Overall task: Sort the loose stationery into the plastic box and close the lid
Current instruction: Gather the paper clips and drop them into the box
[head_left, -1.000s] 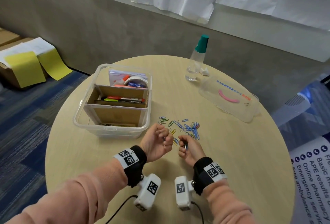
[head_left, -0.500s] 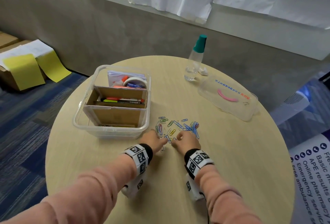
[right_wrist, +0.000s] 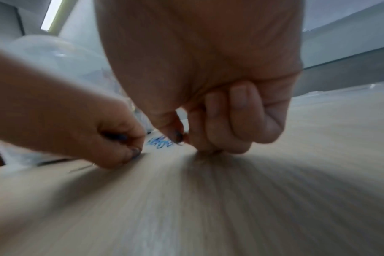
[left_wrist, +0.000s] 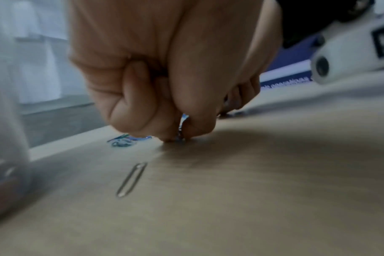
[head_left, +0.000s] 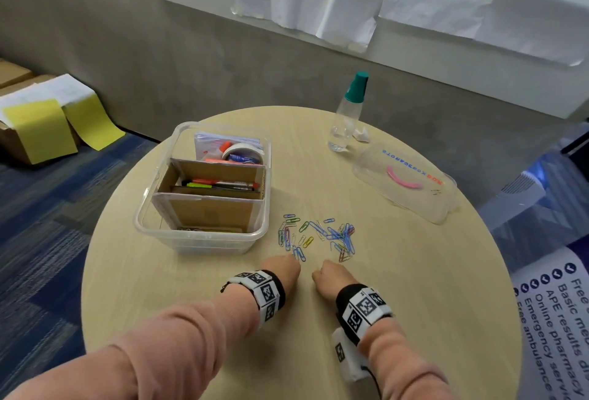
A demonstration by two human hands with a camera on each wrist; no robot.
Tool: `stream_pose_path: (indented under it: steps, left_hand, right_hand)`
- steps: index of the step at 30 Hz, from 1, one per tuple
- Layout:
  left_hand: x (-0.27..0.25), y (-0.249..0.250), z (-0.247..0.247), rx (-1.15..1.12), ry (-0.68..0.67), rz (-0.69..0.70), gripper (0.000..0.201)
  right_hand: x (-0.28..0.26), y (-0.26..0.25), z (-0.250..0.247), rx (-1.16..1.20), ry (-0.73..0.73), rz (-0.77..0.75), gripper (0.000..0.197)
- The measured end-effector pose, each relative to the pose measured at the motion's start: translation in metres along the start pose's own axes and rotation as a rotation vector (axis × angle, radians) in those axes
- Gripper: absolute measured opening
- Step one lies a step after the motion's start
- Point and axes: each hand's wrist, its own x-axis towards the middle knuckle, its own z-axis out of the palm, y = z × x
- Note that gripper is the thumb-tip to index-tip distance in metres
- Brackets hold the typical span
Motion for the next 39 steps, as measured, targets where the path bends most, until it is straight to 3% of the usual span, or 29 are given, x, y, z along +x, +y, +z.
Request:
stream_pose_path:
  steps: [2, 5, 8, 11, 15, 18, 22, 25, 28, 30, 34, 39]
  left_hand:
    - [-0.002, -0.003, -0.002, -0.072, -0.015, -0.011, 0.029]
    - [-0.008, -0.009, -0.012, -0.354, -0.004, -0.042, 0.03]
    - [-0.019, -0.017, -0.026, -1.094, -0.065, 0.014, 0.03]
    - [-0.028, -0.021, -0.039, -1.792, -0.265, -0.001, 0.03]
    - [-0.04, -0.02, -0.052, -2.076, -0.359, 0.028, 0.033]
    - [-0.05, -0.019, -0.064, -2.028, -0.349, 0.021, 0.038]
    - [-0.067, -0.028, -0.088, -1.841, -0.282, 0.132, 0.038]
    - [-0.076, -0.051, -0.112, -1.664, -0.024, 0.209, 0.044]
    - [-0.076, -0.086, -0.125, -1.243, 0.329, 0.224, 0.045]
    - [-0.072, -0.11, -0.123, -0.982, 0.428, 0.23, 0.042]
    - [-0.065, -0.147, -0.107, -0.644, 0.38, 0.23, 0.037]
    - [-0.062, -0.176, -0.095, -0.317, 0.281, 0.061, 0.027]
  right_hand:
    - [-0.008, 0.004, -0.005, 0.207, -0.063, -0.001, 0.029]
    - [-0.017, 0.019, -0.007, 0.949, -0.213, 0.041, 0.032]
    - [-0.027, 0.033, -0.005, 1.577, -0.283, 0.008, 0.027]
    - [-0.03, 0.034, -0.005, 1.745, -0.287, -0.064, 0.023]
    - [-0.029, 0.026, 0.001, 1.725, -0.227, -0.02, 0.048]
    - [-0.027, 0.019, 0.005, 1.674, -0.169, 0.093, 0.046]
    - [-0.025, 0.012, 0.01, 1.617, -0.172, 0.196, 0.032]
    - [-0.025, 0.009, 0.008, 1.56, -0.172, 0.208, 0.026]
    - [-0.028, 0.002, 0.0, 1.488, -0.181, 0.189, 0.023]
    - [-0.03, -0.005, -0.009, 1.457, -0.192, 0.163, 0.024]
    - [-0.04, -0.031, -0.033, 1.405, -0.269, 0.057, 0.024]
    - [-0.057, -0.079, -0.057, 1.274, -0.373, -0.098, 0.027]
